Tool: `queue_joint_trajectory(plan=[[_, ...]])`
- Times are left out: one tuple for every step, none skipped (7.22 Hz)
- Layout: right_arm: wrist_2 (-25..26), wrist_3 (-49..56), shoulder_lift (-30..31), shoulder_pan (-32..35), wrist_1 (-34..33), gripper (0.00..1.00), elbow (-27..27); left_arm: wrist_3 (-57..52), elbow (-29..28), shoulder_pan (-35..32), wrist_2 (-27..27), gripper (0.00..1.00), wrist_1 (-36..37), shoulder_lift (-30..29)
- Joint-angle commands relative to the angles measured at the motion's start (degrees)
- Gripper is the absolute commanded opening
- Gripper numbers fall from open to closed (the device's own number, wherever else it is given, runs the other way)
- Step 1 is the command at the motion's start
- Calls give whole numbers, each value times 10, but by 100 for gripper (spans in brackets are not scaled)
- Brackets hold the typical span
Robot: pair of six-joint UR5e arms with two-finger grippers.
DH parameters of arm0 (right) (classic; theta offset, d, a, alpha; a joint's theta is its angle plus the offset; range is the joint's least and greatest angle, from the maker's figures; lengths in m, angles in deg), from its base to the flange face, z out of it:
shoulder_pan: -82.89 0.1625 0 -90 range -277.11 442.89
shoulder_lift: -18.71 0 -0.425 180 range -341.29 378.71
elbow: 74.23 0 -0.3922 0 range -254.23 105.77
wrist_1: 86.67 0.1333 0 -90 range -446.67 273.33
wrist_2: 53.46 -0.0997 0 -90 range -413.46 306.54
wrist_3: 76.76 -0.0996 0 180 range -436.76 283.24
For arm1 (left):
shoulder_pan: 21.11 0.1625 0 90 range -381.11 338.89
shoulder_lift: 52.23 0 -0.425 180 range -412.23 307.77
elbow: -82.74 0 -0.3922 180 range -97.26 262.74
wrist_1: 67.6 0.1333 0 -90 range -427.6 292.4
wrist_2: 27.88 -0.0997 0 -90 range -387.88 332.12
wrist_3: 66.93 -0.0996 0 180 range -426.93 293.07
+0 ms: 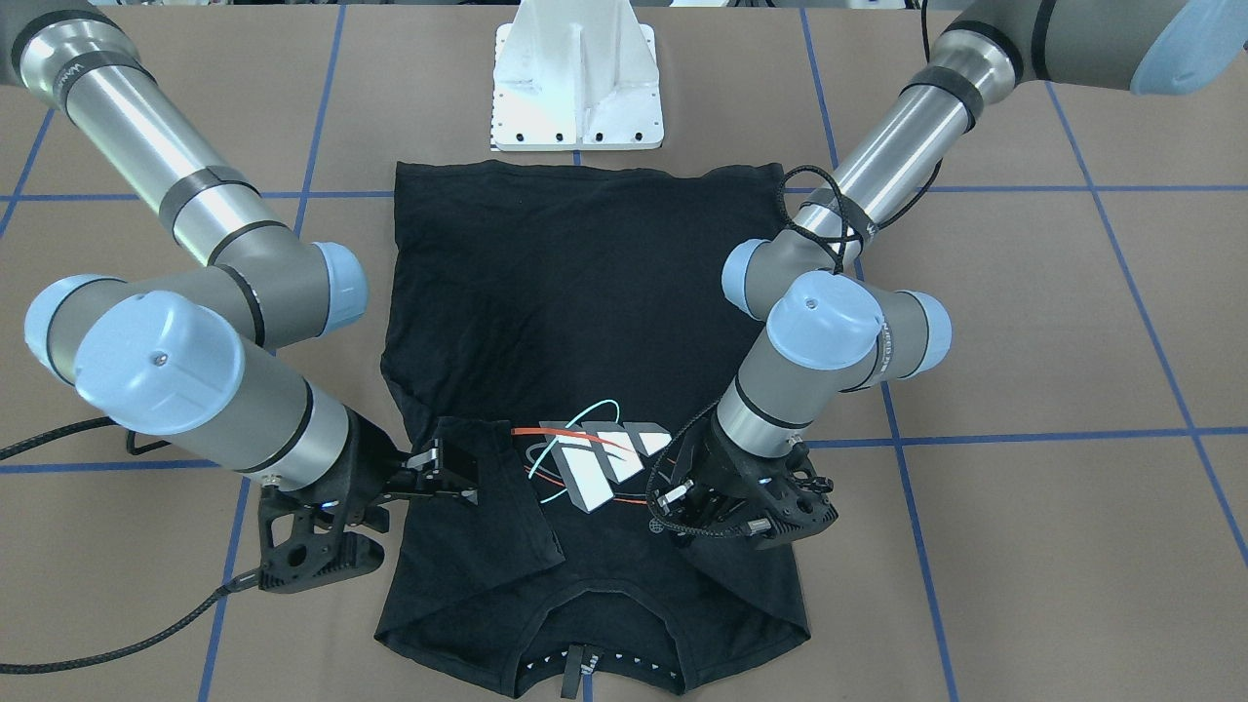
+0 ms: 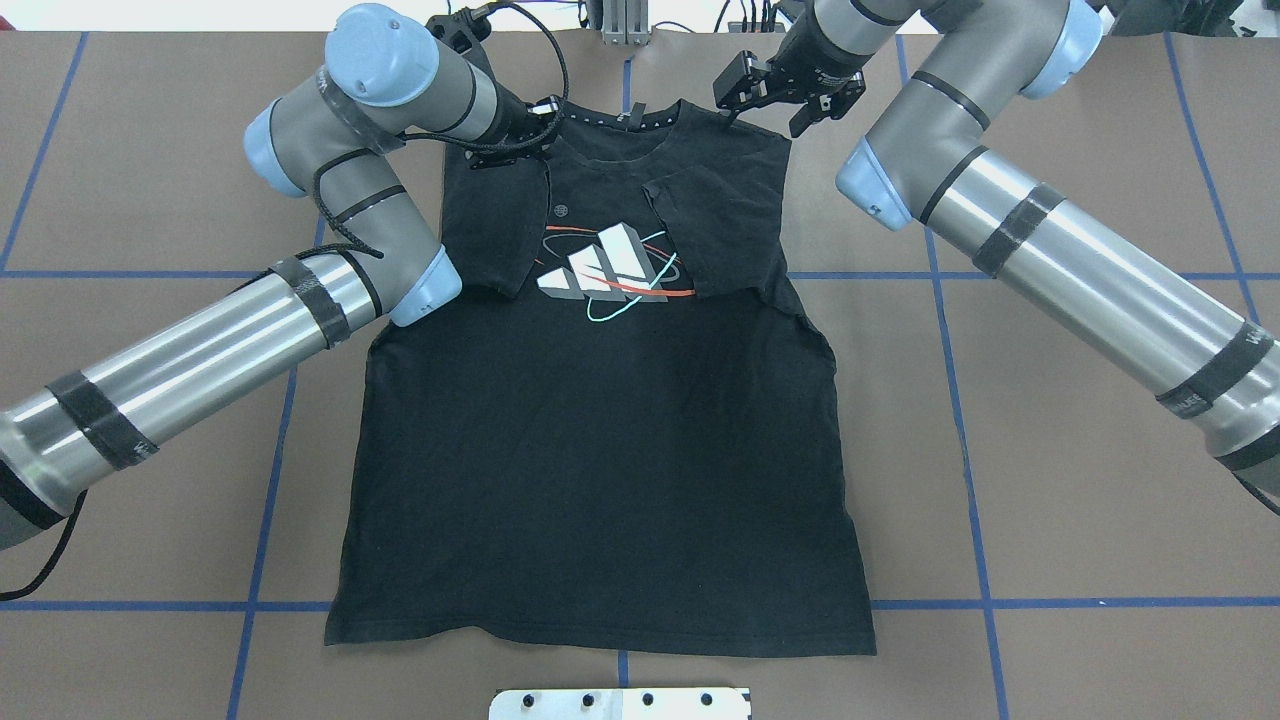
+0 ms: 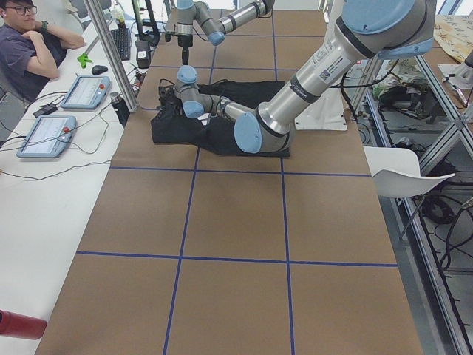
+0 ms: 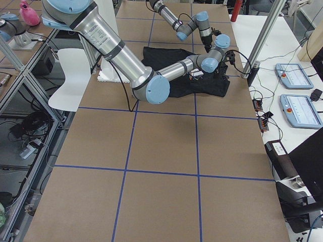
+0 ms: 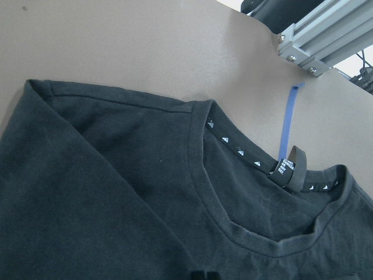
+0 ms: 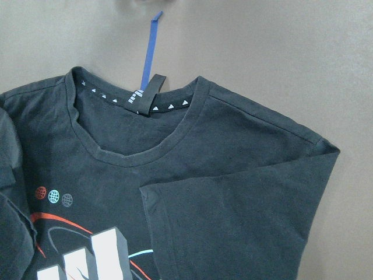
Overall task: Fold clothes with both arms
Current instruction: 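Release the sleeve and lift both grippers away from the shirt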
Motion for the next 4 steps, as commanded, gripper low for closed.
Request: queue_joint_trajectory(plan=[[-9, 18, 13, 9, 0, 99, 1, 8, -35, 0, -8, 0, -39, -16], [-11, 18, 13, 11, 0, 99, 1, 9, -36, 0, -11, 0, -41, -18], [-14, 19, 18, 15, 0, 99, 1, 9, -38, 0, -11, 0, -54, -18], [-13, 19, 18, 15, 0, 99, 1, 9, -49, 1, -17, 0, -69, -21]])
